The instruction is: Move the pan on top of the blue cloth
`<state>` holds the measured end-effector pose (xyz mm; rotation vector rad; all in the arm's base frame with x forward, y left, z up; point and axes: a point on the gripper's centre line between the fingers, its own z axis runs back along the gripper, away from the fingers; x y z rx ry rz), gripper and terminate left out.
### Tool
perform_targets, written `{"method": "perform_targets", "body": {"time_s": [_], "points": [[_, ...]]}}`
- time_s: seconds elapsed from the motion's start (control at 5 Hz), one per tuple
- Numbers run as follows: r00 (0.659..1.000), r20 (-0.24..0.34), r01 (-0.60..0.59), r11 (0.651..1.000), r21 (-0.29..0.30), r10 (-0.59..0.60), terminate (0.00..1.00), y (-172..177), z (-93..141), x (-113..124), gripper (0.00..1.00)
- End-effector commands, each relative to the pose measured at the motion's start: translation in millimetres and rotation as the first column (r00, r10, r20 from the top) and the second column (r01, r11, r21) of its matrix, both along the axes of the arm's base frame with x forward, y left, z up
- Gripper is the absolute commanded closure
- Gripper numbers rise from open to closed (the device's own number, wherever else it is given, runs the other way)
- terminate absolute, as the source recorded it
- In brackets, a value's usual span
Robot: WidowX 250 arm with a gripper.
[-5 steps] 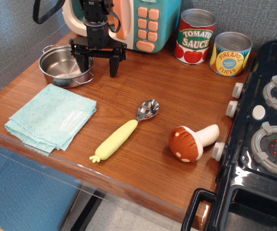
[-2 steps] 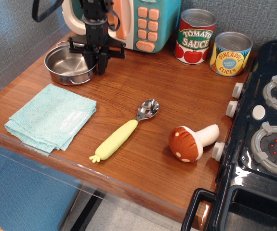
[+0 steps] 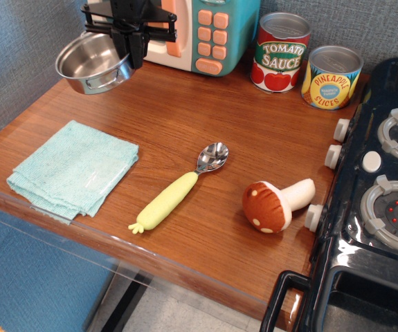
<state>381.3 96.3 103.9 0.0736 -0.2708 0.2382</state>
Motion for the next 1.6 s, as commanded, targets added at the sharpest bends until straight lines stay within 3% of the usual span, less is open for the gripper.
{"method": "perform_targets", "body": {"time_s": [0.0,0.4,1.0,1.4], "points": [[0.996,-0.038,0.085,0.996,0.004,-0.085,0.0,-26,-3,-75,1.0],[0.986,-0.152,0.072,0.997,0.0,-0.071,0.0,-28,-31,-116,1.0],[0.985,-0.17,-0.014,0.999,0.044,0.022,0.0,0,-26,-133,1.0],[0.982,-0.182,-0.029,0.997,0.074,0.042,0.0,4,-46,-128,1.0]]}}
